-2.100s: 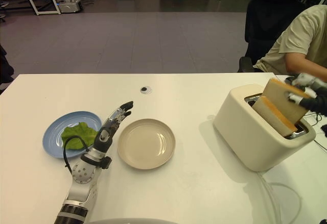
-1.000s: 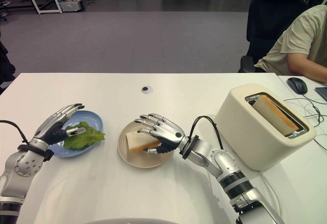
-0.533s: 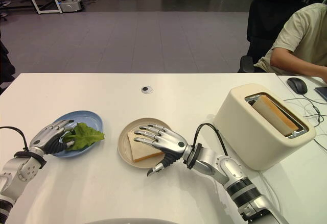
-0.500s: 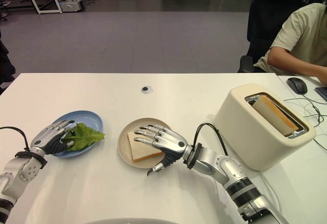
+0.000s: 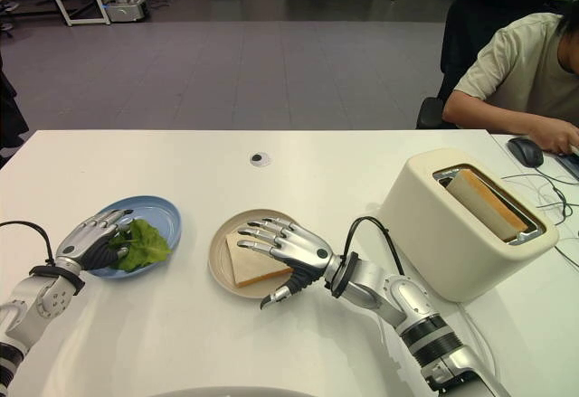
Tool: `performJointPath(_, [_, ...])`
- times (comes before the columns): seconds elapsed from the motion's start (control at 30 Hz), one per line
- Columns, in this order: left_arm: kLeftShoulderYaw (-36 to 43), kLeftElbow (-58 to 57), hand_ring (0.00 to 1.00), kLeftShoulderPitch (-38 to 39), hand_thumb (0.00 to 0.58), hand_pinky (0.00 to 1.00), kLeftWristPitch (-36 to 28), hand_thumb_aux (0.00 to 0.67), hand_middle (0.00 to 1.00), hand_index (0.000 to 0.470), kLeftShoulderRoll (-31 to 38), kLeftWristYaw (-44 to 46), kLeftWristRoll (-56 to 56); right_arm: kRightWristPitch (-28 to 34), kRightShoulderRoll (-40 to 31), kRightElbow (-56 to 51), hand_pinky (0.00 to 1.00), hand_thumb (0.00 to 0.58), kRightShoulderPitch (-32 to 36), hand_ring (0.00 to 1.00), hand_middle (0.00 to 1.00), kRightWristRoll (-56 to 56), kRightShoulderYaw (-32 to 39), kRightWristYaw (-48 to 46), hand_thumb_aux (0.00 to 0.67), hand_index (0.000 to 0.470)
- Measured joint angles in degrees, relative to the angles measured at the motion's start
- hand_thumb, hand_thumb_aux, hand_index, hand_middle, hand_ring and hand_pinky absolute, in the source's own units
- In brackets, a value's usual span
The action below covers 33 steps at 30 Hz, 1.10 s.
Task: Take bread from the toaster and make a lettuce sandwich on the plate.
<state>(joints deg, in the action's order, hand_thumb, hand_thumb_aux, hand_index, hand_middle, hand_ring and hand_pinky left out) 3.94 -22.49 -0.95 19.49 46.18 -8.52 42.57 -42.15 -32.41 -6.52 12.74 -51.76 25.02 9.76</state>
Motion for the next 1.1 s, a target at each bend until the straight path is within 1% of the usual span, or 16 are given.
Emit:
performJointPath(0.1, [-0.3, 1.0, 0.00, 1.0, 0.580, 0.00, 0.5, 0.670, 0.00, 0.470, 0.4, -0.9, -0.7, 0.0, 0.0, 0.0, 0.00, 0.000, 0.0, 0.00, 0.00, 0.2, -0.3, 0.0, 0.000, 0.000])
performJointPath(0.17, [-2.3, 3.8, 0.00, 2.6, 0.580, 0.00, 1.1, 0.670, 0.00, 0.470, 1.4, -2.0, -1.3, 0.0, 0.0, -0.2, 0.00, 0.000, 0.0, 0.00, 0.00, 0.7, -0.9, 0.2, 0.000, 0.000])
performJointPath(0.33, [-11.4, 15.4, 0.00, 6.0, 0.580, 0.00, 3.8, 0.670, 0.00, 0.470, 2.2, -3.3, -9.1, 0.5, 0.3, -3.5, 0.00, 0.000, 0.3, 0.00, 0.00, 4.0, -4.5, 3.2, 0.000, 0.000])
performJointPath(0.37, [-12.4, 18.6, 0.00, 6.6, 0.580, 0.00, 4.5, 0.670, 0.00, 0.470, 1.9, -2.7, -11.2, 0.8, 0.5, -5.2, 0.00, 0.000, 0.3, 0.00, 0.00, 5.6, -6.0, 4.4, 0.000, 0.000])
performJointPath(0.47, [-12.1, 24.4, 0.00, 6.8, 0.580, 0.00, 4.8, 0.670, 0.00, 0.470, -0.8, 0.0, -14.6, 0.6, 1.1, -9.5, 0.00, 0.000, 0.7, 0.00, 0.00, 10.3, -9.5, 6.8, 0.000, 0.000])
performJointPath(0.53, [-8.3, 26.8, 0.00, 5.6, 0.580, 0.00, 5.0, 0.670, 0.00, 0.470, -4.9, 3.0, -17.1, 0.5, 1.6, -12.7, 0.00, 0.000, 1.5, 0.00, 0.00, 13.3, -11.6, 8.0, 0.000, 0.000])
performJointPath(0.63, [-1.1, 27.6, 0.00, 1.9, 0.580, 0.00, 5.0, 0.670, 0.00, 0.470, -11.1, 8.1, -20.1, 0.0, 2.5, -15.6, 0.00, 0.000, 2.6, 0.00, 0.00, 14.3, -12.1, 8.6, 0.000, 0.000])
performJointPath(0.7, [3.2, 26.8, 0.00, -1.7, 0.580, 0.00, 5.0, 0.670, 0.00, 0.470, -15.2, 11.1, -21.4, -0.1, 3.0, -16.9, 0.00, 0.000, 2.9, 0.00, 0.00, 14.3, -12.1, 8.9, 0.000, 0.000])
performJointPath(0.77, [6.3, 24.1, 0.00, -4.7, 0.580, 0.00, 5.1, 0.670, 0.00, 0.470, -17.7, 12.8, -20.9, -0.3, 3.3, -17.7, 0.00, 0.000, 3.4, 0.00, 0.00, 14.3, -12.0, 9.2, 0.000, 0.000])
performJointPath(0.87, [10.7, 17.6, 0.00, -8.9, 0.580, 0.00, 5.0, 0.670, 0.00, 0.470, -19.5, 12.9, -14.8, -0.3, 3.6, -18.8, 0.00, 0.000, 4.0, 0.00, 0.00, 14.1, -11.9, 9.5, 0.000, 0.000])
performJointPath(1.0, [16.9, 11.5, 0.00, -15.1, 0.580, 0.00, 2.0, 0.670, 0.00, 0.470, -20.4, 11.0, -0.8, -0.4, 4.1, -19.4, 0.00, 0.000, 4.6, 0.00, 0.00, 12.3, -10.8, 9.9, 0.000, 0.000])
performJointPath(1.1, [18.7, 10.2, 0.00, -16.0, 0.580, 0.00, 0.4, 0.670, 0.00, 0.470, -20.5, 9.6, 3.7, -0.5, 4.2, -19.4, 0.00, 0.000, 4.6, 0.00, 0.00, 11.2, -9.9, 10.0, 0.000, 0.000])
